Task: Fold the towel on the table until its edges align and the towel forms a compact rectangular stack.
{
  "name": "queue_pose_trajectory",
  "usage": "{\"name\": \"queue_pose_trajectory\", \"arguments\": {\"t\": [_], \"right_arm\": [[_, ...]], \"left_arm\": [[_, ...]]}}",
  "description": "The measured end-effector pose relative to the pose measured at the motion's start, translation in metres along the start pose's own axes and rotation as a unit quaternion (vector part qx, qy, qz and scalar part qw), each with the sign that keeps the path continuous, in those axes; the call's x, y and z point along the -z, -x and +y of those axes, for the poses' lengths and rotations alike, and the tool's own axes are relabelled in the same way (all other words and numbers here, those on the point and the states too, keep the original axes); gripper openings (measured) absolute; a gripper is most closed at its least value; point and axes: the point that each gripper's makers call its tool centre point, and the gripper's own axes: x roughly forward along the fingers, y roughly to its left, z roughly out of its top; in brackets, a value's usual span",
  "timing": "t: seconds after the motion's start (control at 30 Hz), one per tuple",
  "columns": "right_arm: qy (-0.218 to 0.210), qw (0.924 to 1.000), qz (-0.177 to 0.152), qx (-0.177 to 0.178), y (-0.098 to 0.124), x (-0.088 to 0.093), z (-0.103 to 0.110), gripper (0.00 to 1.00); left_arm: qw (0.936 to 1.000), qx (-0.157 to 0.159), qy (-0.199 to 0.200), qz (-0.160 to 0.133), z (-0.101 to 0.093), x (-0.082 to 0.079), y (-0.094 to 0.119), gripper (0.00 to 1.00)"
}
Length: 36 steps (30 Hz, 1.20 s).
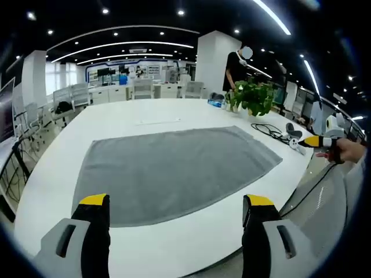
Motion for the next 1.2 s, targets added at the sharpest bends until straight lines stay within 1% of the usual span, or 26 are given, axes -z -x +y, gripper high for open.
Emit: {"name": "queue_pose_trajectory", "arguments": {"t": [0.37,0.6,0.87,1.07,1.2], "right_arm": [[0.001,1.0,0.001,-0.002,-0.0012,-0.0016,-0.0012,0.87],[-0.001,1.0,0.006,-0.003,-0.0021,0.0026,0.0002,0.87],[-0.006,1.0,0.004,-0.004,-0.0029,0.0031,0.0005,0.86],[-0.01,0.9999,0.007,-0.005,-0.0035,0.0057,0.001,0.86],[-0.009,0.9999,0.007,0.0,-0.0035,0.0064,-0.0007,0.86]], "left_arm": [[1.0,0.002,0.002,0.003,-0.002,0.0021,0.0,0.98],[1.0,0.0,0.002,0.002,-0.001,0.0022,-0.0001,0.98],[1.0,0.001,0.004,0.004,-0.0009,0.0039,-0.0005,0.98],[1.0,0.005,0.005,0.006,-0.0036,0.0052,-0.0005,0.98],[1.0,0.003,0.004,0.005,-0.0034,0.0053,-0.0001,0.98]]}}
